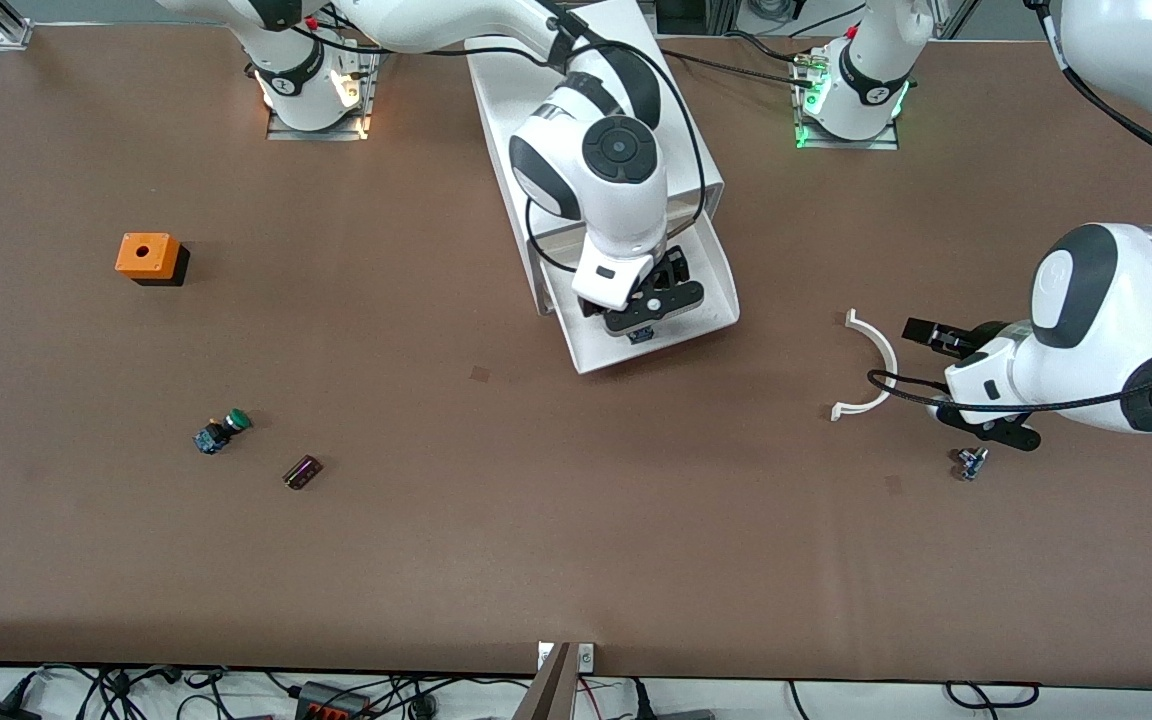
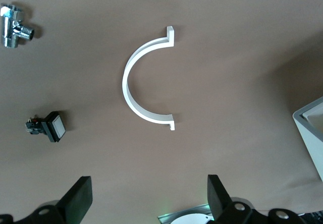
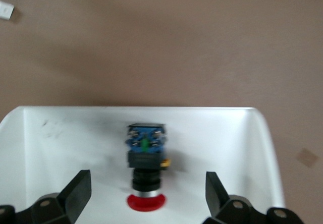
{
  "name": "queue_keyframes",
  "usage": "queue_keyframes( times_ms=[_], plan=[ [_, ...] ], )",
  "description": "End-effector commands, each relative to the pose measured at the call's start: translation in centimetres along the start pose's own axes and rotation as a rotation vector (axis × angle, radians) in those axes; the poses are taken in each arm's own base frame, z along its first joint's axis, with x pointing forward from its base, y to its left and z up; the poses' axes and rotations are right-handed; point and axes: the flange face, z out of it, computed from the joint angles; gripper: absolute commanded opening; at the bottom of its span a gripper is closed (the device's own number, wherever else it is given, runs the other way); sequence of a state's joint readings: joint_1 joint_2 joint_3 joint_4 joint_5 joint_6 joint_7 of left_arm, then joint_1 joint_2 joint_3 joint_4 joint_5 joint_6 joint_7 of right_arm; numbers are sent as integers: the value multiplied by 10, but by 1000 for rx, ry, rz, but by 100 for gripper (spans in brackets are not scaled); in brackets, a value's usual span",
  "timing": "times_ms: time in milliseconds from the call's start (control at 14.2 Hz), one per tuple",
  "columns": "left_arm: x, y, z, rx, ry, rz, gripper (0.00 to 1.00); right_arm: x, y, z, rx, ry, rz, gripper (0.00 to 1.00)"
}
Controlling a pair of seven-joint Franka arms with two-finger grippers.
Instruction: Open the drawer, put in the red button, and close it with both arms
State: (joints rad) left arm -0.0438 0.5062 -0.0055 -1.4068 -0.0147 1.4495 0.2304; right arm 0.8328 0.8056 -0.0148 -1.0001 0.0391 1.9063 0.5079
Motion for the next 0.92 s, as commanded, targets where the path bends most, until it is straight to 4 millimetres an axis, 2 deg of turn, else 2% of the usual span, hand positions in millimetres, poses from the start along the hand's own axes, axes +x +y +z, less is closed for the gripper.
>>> queue_keyframes(
  times_ms=[0,282,493,634,704,845],
  plan=[
    [3,25,-6,29,10,-40,100,31,78,-53,-29,25,111,100],
    [13,93,-5,62,12,-128,100,58,180,-76,-125,25,252,100],
    [22,145,-5,61,70,-209,100,64,233,-88,-194,12,258,100],
    [30,174,-4,5,122,-293,100,64,266,-88,-217,-31,298,100],
    [35,197,-1,-23,143,-337,100,66,285,-87,-214,-40,325,100],
    [44,232,11,-31,186,-435,100,67,315,-105,-202,-27,340,100]
  ],
)
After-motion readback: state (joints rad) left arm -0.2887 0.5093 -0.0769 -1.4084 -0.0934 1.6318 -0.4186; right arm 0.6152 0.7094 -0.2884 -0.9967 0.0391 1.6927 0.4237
